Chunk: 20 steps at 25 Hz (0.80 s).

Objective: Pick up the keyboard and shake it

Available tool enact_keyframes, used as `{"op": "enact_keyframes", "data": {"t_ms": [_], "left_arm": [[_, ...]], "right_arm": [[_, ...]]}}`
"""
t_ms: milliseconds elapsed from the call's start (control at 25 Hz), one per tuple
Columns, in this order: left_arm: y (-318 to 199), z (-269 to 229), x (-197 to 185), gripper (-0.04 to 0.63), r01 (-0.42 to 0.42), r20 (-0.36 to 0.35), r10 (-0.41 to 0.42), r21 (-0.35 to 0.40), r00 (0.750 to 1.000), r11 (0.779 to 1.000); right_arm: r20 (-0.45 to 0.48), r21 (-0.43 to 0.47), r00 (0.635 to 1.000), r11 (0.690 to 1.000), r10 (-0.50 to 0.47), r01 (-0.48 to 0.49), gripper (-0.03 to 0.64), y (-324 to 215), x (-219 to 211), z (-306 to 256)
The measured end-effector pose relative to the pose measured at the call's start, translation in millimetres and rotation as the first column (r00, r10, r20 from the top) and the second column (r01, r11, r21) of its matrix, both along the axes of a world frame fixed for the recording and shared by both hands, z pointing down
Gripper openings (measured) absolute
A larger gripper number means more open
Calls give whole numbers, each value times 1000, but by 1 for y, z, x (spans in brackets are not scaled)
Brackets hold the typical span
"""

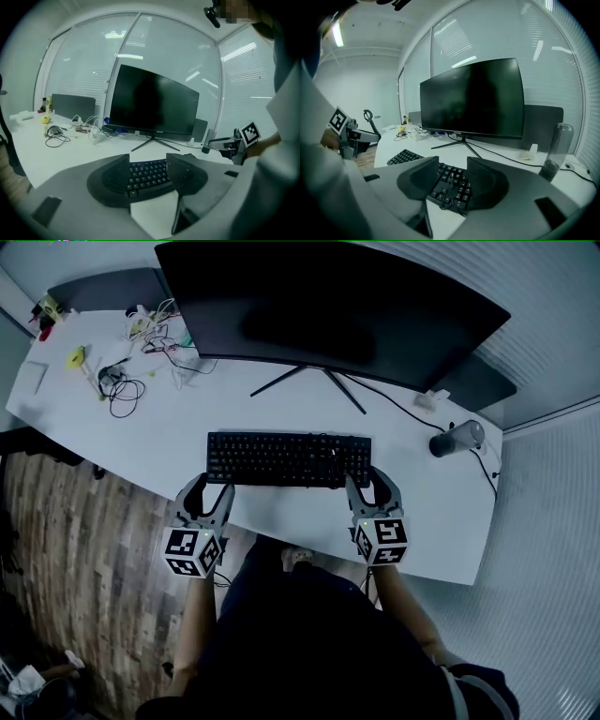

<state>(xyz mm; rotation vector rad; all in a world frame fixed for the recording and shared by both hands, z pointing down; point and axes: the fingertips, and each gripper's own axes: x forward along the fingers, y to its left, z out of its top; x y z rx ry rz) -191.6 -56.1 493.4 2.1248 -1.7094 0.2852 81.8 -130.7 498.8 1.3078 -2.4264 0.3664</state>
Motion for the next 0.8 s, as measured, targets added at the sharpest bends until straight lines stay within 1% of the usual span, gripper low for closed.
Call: {"op": "enact_keyframes", "data": {"t_ms": [80, 200, 280, 520, 680, 800], "left_arm": [[-15, 17, -8, 222, -25, -8, 25, -34, 1000, 999], [-34, 42, -20, 225, -52, -34, 49, -87, 998, 995], [-44, 58, -28, 229, -70, -43, 65, -128, 997, 989], [-64, 95, -46, 241, -115, -27, 111, -231, 993, 966], [-67, 112, -53, 270, -135, -46, 127, -302, 991, 944], [-69, 120, -54, 279, -148, -63, 135, -326, 989, 934]], "right_arm": [[-29, -12, 999, 1000, 16, -17, 178, -8, -3, 9], [-89, -52, 995, 998, 37, -41, 178, -15, -5, 29], [-103, -67, 992, 995, 66, -73, 178, -22, -6, 37], [-188, -127, 974, 980, 125, -151, 183, -35, 3, 68], [-222, -175, 961, 963, 165, -206, 193, -41, 16, 84], [-236, -219, 957, 950, 171, -224, 211, -48, 30, 97]]}}
